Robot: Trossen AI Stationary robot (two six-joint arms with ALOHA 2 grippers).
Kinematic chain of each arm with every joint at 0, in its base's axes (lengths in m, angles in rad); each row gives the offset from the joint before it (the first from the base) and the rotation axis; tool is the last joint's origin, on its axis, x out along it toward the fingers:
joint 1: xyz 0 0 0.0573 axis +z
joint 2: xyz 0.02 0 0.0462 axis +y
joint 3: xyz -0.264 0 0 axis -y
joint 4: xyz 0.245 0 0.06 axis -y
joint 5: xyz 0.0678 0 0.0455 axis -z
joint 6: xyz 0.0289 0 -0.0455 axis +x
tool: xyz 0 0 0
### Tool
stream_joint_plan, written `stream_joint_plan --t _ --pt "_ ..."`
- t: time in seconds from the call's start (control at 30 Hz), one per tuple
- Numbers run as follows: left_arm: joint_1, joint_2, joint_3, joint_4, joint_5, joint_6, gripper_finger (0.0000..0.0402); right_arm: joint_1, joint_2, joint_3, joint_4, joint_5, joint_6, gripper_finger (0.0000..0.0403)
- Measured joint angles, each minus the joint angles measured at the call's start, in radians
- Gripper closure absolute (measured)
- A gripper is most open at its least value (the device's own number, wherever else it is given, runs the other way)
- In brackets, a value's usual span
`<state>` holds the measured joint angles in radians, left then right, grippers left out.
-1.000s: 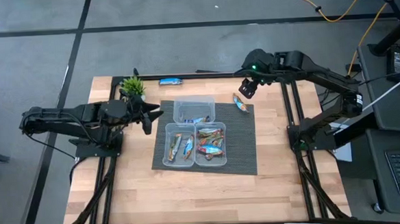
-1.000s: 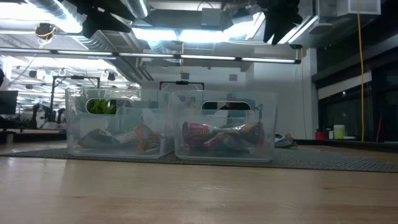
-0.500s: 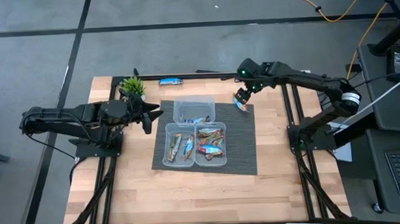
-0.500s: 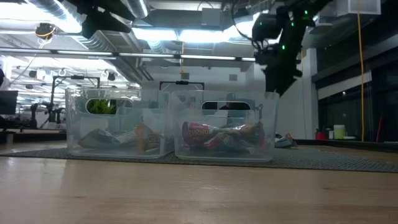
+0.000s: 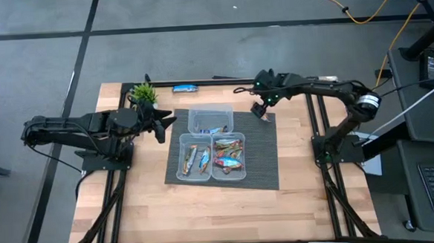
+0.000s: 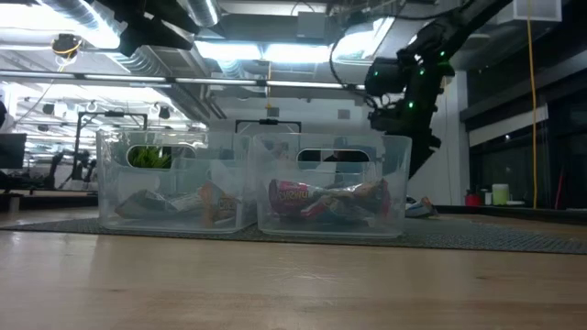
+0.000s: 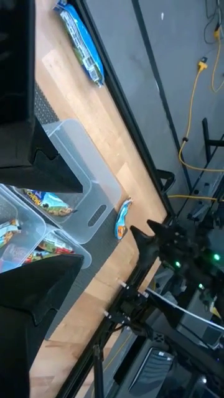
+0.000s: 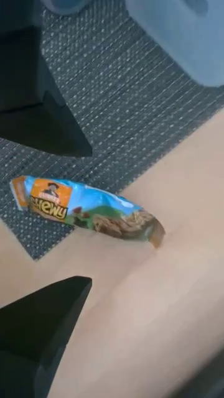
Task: Pick and place Granola Bars by type
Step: Put the yellow granola bar into the bottom left transparent bin
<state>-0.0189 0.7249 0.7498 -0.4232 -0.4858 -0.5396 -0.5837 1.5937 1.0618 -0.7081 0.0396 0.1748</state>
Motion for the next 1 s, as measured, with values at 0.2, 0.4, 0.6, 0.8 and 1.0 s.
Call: stream_joint_plan --t 0.2,0.4,0.6,0.8,1.0 --pt "0.000 0.000 0.000 0.000 0.000 -0.024 0.0238 0.001 0.078 0.000 0.002 -0.011 -0.001 0.0068" --pt "0.000 0.000 0.000 0.000 0.000 -0.027 0.0238 0.001 0.141 0.000 0.002 -0.010 -0.003 0.0068" --pt "0.000 0.000 0.000 0.000 0.000 -0.026 0.0238 0.001 0.196 0.000 0.002 -0.010 -0.003 0.0071" --pt "0.000 0.000 0.000 0.000 0.000 -0.026 0.0238 0.001 0.205 0.000 0.011 -0.007 -0.001 0.0144" --pt "0.000 0.000 0.000 0.000 0.000 -0.026 0.0238 0.001 0.204 0.001 0.014 -0.007 -0.003 0.0291"
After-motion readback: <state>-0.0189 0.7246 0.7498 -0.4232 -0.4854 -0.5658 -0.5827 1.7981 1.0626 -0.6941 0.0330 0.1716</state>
